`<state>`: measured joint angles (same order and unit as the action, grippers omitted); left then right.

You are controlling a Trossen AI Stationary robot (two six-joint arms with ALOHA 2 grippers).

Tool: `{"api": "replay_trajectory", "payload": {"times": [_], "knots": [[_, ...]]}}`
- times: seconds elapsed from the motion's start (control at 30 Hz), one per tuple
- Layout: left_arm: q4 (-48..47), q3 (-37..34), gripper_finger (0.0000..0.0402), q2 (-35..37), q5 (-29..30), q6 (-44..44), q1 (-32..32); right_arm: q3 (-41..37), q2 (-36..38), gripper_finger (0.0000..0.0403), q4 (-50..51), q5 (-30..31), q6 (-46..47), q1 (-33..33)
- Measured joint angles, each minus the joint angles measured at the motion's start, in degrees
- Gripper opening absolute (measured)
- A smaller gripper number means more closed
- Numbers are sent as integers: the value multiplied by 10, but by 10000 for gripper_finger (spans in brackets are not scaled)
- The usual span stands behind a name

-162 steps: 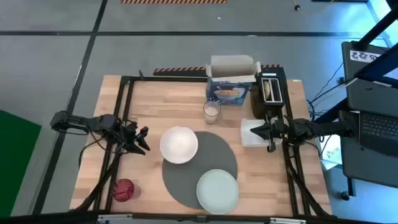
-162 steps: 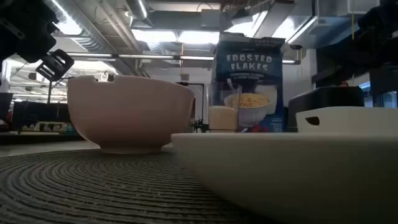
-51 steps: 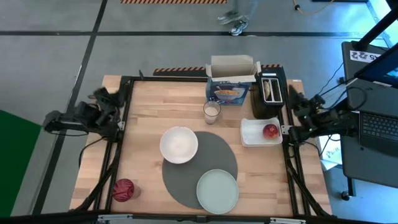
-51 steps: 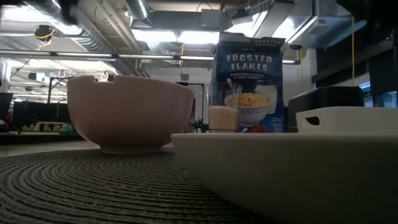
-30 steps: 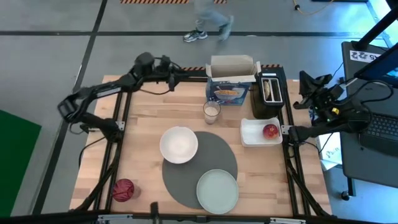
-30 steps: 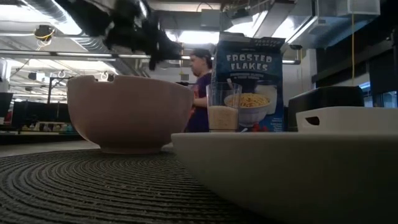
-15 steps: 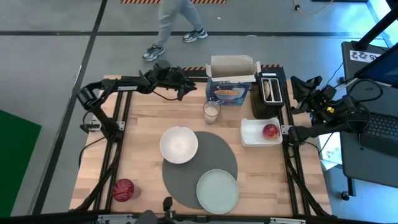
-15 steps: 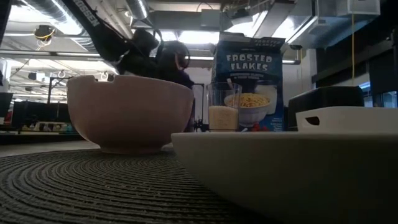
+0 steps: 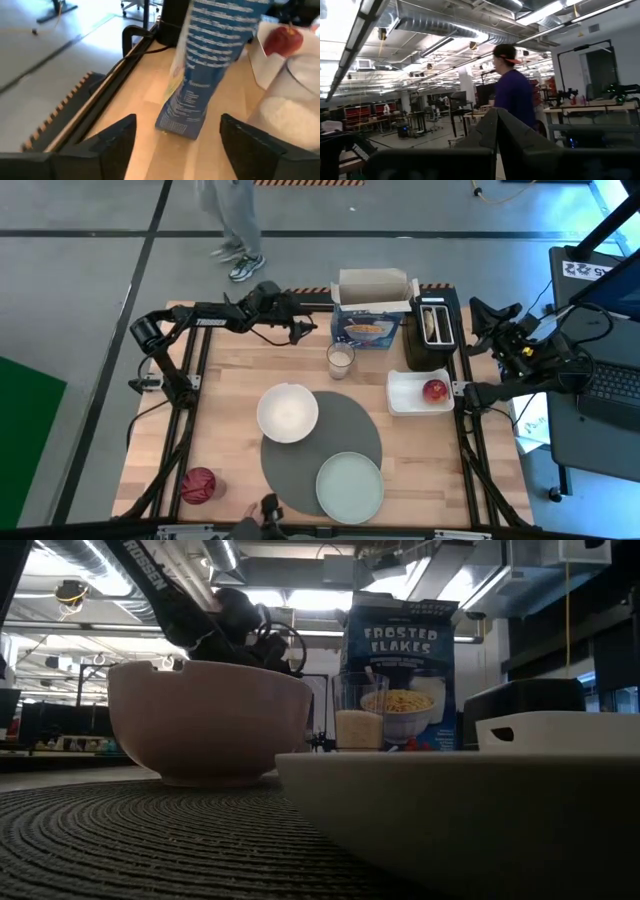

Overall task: Arrange a breakfast setting
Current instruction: Pour the cereal into the white bowl

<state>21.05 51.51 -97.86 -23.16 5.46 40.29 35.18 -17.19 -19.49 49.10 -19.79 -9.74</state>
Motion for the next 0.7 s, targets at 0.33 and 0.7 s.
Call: {"api": "replay_trajectory", "payload": {"times": [0.33, 0.7], "knots": [[2, 6, 353, -6, 52, 61, -1, 0, 0, 10, -10, 4, 0, 0], [-225, 234, 364, -139, 6, 143, -19, 2, -6, 10, -55, 19, 0, 0]]}}
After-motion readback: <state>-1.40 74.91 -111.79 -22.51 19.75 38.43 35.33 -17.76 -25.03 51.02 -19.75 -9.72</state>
